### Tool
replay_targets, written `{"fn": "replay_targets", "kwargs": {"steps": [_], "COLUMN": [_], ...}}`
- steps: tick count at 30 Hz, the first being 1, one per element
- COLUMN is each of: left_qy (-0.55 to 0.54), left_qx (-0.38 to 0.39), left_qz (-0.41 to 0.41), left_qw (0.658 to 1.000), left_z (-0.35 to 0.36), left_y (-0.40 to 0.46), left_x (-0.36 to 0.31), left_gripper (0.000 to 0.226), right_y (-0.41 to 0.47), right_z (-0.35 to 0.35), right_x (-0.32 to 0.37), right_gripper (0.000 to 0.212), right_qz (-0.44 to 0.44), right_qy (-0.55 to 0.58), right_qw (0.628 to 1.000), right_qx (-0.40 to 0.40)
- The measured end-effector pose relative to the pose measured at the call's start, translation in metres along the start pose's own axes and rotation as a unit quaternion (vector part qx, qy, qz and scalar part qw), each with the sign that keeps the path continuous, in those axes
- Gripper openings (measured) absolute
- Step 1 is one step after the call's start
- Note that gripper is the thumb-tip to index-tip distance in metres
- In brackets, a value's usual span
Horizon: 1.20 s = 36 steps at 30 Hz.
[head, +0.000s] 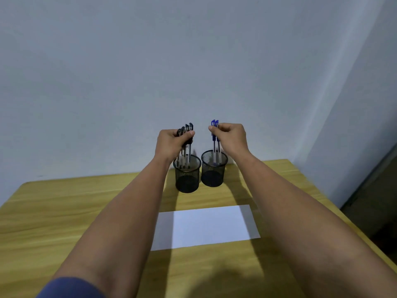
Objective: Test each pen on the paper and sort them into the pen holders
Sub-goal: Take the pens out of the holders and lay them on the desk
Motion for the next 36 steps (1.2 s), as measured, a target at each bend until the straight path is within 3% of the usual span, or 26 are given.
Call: {"fn": "replay_targets", "kwargs": {"steps": [6,14,18,26,36], "left_qy": [-0.040,0.024,0.044,0.064,0.251], "left_qx": [-0.012,-0.028,-0.068,-0.156,-0.140], "left_qz": [0.009,-0.037,-0.086,-0.198,-0.181], "left_qw": [0.999,0.999,0.993,0.966,0.941], "left_z": [-0.018,-0.101,-0.145,-0.212,-0.241], "left_y": [-0.022,-0.056,-0.076,-0.104,-0.103], "left_x": [-0.056,-0.105,-0.075,0.055,0.105], "left_gripper": [0.025,0.029,0.028,0.033,0.035], "right_y": [-0.012,-0.061,-0.095,-0.161,-0.186], "right_z": [-0.010,0.033,0.080,0.176,0.222], "right_x": [0.059,0.109,0.098,0.020,-0.002], "right_gripper": [0.013,0.011,0.029,0.034,0.039], "right_qz": [-0.034,-0.004,0.034,0.087,0.054], "right_qy": [0.022,0.064,0.048,-0.103,-0.261], "right_qw": [0.999,0.992,0.984,0.954,0.920], "right_qx": [0.004,0.109,0.168,0.268,0.286]}}
Point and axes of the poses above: each hand's wrist, its own y-axis towards the middle knuckle, its own z-axis out of the palm, x = y × z, the point moved 1 cm from there along y, towards the middle knuckle, and after that the axes turned 5 degrees about -x, right-handed, at the moved point
